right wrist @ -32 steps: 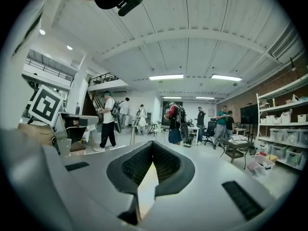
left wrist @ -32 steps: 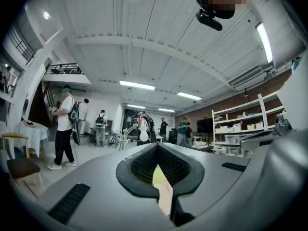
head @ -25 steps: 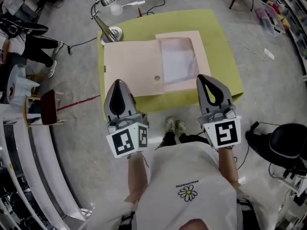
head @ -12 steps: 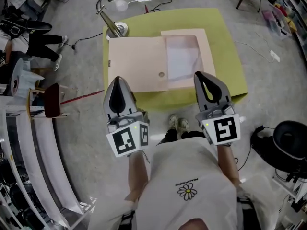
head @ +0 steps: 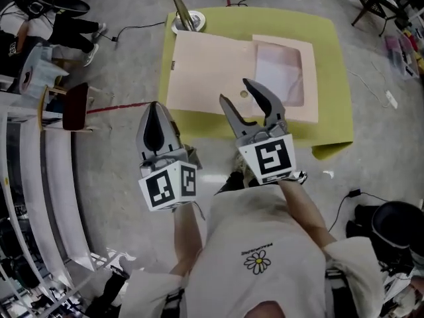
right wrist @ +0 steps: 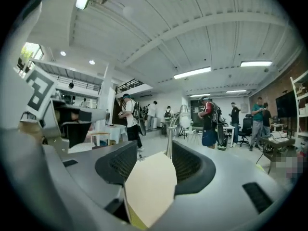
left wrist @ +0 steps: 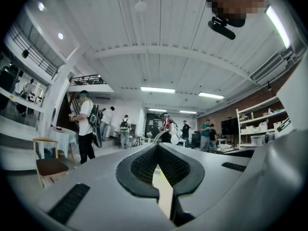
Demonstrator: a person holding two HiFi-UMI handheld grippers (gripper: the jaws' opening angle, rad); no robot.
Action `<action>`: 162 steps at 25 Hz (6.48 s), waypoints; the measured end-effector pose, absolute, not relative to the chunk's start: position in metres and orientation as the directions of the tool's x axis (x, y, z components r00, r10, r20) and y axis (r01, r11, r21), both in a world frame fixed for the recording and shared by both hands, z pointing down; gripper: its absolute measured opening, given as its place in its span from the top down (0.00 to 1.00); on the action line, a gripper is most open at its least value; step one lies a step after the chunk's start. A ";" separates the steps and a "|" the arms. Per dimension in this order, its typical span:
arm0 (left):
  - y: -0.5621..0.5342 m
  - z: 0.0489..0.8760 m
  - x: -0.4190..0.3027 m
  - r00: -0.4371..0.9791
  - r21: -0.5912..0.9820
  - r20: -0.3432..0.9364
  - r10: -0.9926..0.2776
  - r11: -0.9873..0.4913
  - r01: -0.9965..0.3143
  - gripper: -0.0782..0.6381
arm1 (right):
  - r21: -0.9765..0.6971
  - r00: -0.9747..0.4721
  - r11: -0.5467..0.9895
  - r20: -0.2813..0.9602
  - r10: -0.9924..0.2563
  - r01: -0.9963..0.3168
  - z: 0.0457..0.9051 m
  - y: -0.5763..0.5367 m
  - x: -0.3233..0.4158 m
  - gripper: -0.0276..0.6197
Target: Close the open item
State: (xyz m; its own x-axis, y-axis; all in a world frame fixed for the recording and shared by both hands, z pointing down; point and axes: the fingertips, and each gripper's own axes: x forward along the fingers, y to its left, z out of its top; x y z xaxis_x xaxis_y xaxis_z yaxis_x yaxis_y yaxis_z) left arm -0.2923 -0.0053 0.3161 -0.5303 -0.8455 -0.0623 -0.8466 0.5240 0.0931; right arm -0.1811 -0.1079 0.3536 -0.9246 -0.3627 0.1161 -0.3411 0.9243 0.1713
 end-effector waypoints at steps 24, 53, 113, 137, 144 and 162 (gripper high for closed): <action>0.132 0.414 -0.372 -0.797 0.081 0.207 -0.567 0.822 -0.563 0.87 | 0.496 -0.807 0.866 0.484 -0.337 -0.065 0.555 -0.045 -0.352 0.63; -0.079 0.383 -0.301 -0.418 0.010 0.085 -0.905 0.420 -0.907 0.87 | 0.102 -0.719 0.739 0.178 -0.672 -0.666 0.426 -0.169 -0.123 0.93; -0.166 0.417 -0.253 -0.198 -0.044 0.184 -0.963 0.194 -0.980 0.87 | -0.062 -0.031 -0.012 0.654 -0.756 -0.998 0.575 -0.317 0.086 0.77; -0.161 0.422 -0.228 -0.160 -0.083 0.198 -0.967 0.146 -0.986 0.87 | 0.181 -0.197 0.529 0.790 -0.580 -0.829 0.577 -0.325 0.033 0.94; -0.161 0.423 -0.216 -0.152 -0.098 0.203 -0.967 0.134 -0.986 0.87 | 0.241 -0.171 0.643 0.844 -0.509 -0.727 0.582 -0.326 0.028 0.94; -0.162 0.395 -0.193 -0.142 -0.089 0.138 -0.980 0.130 -0.987 0.87 | 0.169 -0.255 0.655 0.827 -0.500 -0.737 0.582 -0.324 0.031 0.94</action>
